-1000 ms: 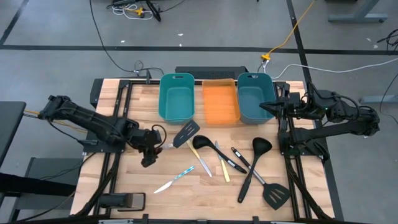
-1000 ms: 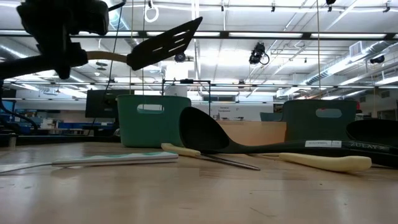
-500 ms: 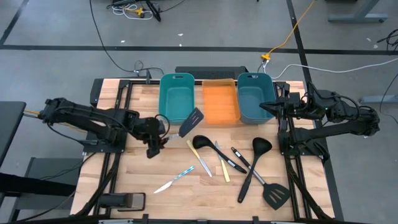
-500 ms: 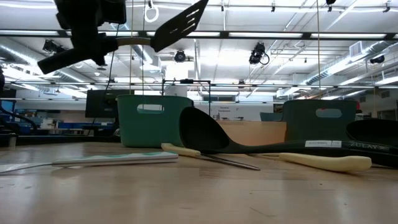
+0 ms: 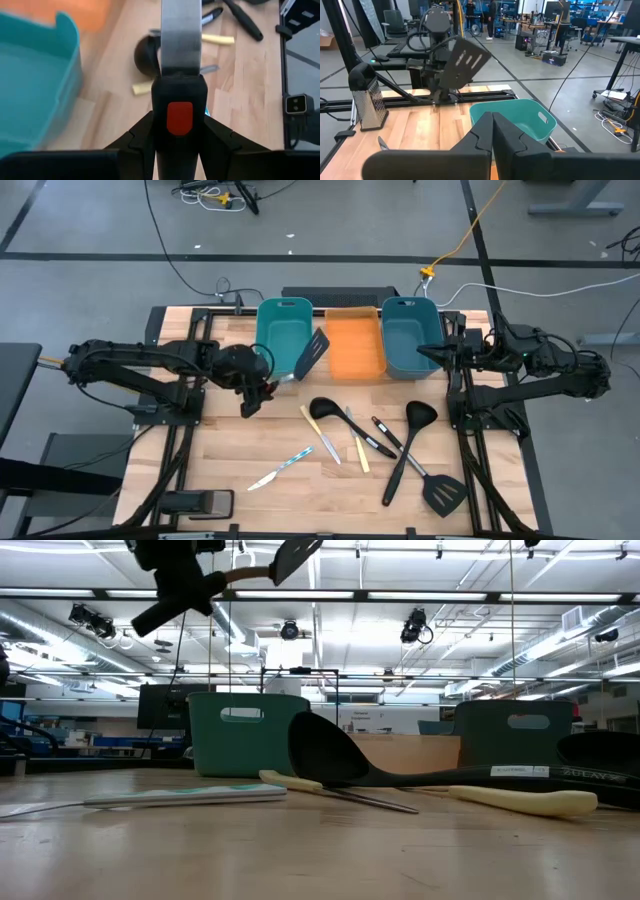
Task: Pick & Place Kitchen Items
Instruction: Put the left black spatula into the blue bin
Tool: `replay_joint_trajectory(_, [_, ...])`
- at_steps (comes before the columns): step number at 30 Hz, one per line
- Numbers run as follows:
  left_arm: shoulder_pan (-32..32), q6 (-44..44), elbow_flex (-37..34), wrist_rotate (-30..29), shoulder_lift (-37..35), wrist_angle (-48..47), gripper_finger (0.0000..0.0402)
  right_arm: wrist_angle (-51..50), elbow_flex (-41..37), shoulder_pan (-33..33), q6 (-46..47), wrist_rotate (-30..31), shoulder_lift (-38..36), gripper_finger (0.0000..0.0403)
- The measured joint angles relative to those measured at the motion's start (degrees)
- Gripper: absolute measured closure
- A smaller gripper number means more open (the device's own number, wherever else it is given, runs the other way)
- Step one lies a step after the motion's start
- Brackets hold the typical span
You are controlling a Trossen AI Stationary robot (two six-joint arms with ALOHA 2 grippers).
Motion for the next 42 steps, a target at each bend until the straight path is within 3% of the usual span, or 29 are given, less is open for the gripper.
replay_joint_trajectory(17, [7.0, 4.9, 1.8, 0.3, 0.0, 10.5, 0.0283, 0.0, 0.0, 0.0, 0.1, 0.0, 0.3, 0.0396])
replay_joint_trajectory(31, [8.2, 5.8, 1.8, 3.1, 0.0, 22.6, 0.0283, 0.1, 0.0, 0.0, 0.0, 0.0, 0.8, 0.0396])
replay_joint_trajectory(42, [8.2, 8.0, 7.4, 1.9, 0.0, 22.0, 0.0283, 0.6, 0.0, 0.0, -0.4, 0.0, 0.8, 0.0396])
